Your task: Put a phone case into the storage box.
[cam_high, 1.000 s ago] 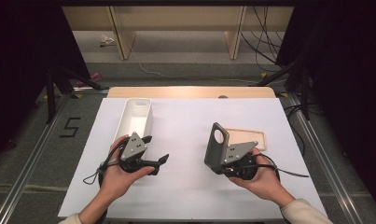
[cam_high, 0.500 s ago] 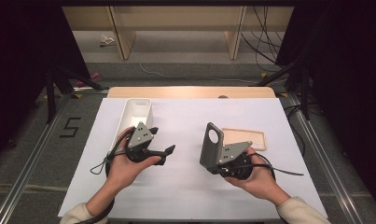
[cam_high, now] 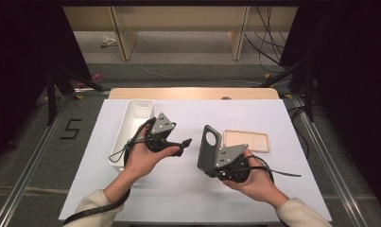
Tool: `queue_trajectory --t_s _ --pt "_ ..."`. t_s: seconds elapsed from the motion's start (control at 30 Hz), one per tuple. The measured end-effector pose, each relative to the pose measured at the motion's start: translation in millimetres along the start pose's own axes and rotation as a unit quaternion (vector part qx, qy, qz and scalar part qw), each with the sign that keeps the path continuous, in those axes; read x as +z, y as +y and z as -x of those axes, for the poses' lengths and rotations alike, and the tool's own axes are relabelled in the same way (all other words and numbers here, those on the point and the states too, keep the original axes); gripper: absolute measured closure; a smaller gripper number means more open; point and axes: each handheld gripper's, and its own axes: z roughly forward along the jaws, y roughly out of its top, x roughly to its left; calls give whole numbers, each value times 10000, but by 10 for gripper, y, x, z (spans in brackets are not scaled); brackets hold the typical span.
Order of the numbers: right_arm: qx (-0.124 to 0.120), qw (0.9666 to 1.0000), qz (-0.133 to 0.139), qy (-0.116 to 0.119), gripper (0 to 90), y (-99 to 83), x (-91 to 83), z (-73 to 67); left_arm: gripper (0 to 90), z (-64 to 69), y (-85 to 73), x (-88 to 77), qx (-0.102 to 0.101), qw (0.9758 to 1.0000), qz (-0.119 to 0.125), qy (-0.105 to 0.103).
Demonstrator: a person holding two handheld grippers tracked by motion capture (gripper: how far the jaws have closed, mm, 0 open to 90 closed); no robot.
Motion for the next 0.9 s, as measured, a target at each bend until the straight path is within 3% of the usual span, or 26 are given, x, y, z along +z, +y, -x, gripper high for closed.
queue_trajectory --t_s 0.27,0.5,0.77,0.9 --pt "-79 10000 5 22 895 58 40 -30 266 -54 167 276 -229 9990 -382 -25" --pt "-163 9999 -2 30 894 95 70 -54 280 -91 252 448 -381 9964 -746 -114" --pt "-282 9996 -18 29 895 141 92 -84 363 -130 300 623 -670 9923 -1040 -97" --pt "-322 9995 -18 1 894 149 88 -93 399 -123 310 680 -784 9887 -1265 -165"
